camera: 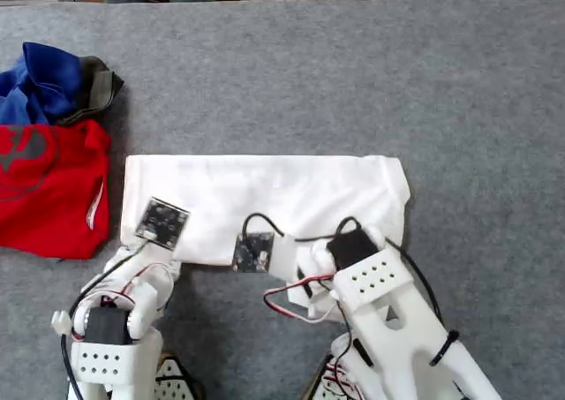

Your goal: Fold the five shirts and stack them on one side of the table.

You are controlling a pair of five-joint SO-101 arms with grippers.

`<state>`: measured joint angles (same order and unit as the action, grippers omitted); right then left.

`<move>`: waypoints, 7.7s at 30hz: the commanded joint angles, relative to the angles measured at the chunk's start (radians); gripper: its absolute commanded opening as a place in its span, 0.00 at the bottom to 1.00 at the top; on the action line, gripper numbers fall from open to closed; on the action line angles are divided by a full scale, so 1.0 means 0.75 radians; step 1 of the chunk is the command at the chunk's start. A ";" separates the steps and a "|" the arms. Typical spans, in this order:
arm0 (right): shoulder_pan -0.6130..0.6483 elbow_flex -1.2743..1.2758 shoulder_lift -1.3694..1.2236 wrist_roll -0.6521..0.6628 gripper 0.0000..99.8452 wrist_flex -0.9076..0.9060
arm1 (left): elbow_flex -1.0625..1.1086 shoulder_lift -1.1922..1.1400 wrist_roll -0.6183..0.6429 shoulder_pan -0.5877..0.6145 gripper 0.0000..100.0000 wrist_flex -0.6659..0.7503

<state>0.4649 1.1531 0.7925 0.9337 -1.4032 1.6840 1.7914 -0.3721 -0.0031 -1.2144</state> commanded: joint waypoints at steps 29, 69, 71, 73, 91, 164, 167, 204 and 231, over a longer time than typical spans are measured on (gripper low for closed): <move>0.010 0.128 -0.269 0.047 0.23 0.333 | -0.396 -0.008 -0.241 0.545 0.07 -0.196; 0.082 -0.013 -0.705 0.047 0.11 0.440 | -1.331 -1.485 0.333 0.934 0.11 -0.166; 0.082 -0.013 -0.707 0.045 0.09 0.442 | -1.333 -1.485 0.333 0.934 0.11 -0.166; 0.082 -0.013 -0.709 0.043 0.08 0.442 | -1.341 -1.485 0.333 0.934 0.11 -0.166; 0.057 -0.433 -0.713 0.035 0.01 0.117 | -1.417 -1.485 0.333 0.934 0.11 -0.174; -0.282 -1.194 -1.335 0.198 0.01 0.207 | -1.413 -1.483 0.327 0.932 0.11 -0.243; -0.280 -1.284 -1.406 0.196 0.01 0.172 | -1.413 -1.483 0.327 0.930 0.11 -0.243; -0.397 -0.938 -1.020 0.266 0.01 -0.008 | -1.447 -1.483 0.325 0.934 0.11 -0.243; -0.200 -0.973 -1.122 -0.012 0.01 0.182 | -1.717 -1.508 0.516 0.472 0.14 -0.293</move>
<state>0.3176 0.4687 -0.1527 0.9337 -1.2252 0.4549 0.6651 -0.0222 0.4250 -1.4323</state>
